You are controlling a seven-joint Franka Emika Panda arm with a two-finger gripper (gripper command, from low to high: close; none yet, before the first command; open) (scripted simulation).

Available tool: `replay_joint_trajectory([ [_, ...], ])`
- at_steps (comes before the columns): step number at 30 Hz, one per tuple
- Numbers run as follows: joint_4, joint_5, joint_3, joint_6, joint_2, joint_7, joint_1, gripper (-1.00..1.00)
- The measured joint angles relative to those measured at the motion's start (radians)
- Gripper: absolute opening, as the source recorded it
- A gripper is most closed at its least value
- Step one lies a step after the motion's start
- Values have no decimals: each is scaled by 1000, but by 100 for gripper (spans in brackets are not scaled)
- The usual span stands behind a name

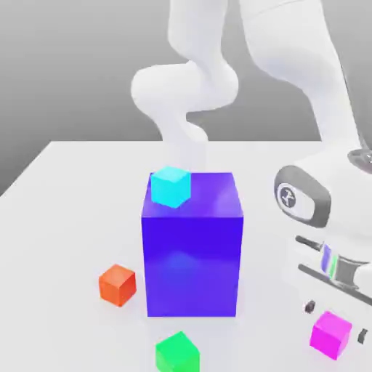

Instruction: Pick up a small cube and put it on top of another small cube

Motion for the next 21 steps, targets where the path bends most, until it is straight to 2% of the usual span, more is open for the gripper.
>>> replay_joint_trajectory([
  [6,0,0,0,-1,1,-1,0,-100],
  [11,-35,59,40,-120,-152,-55,-45,-100],
  [21,-86,179,-119,-216,-307,-402,-349,-100],
])
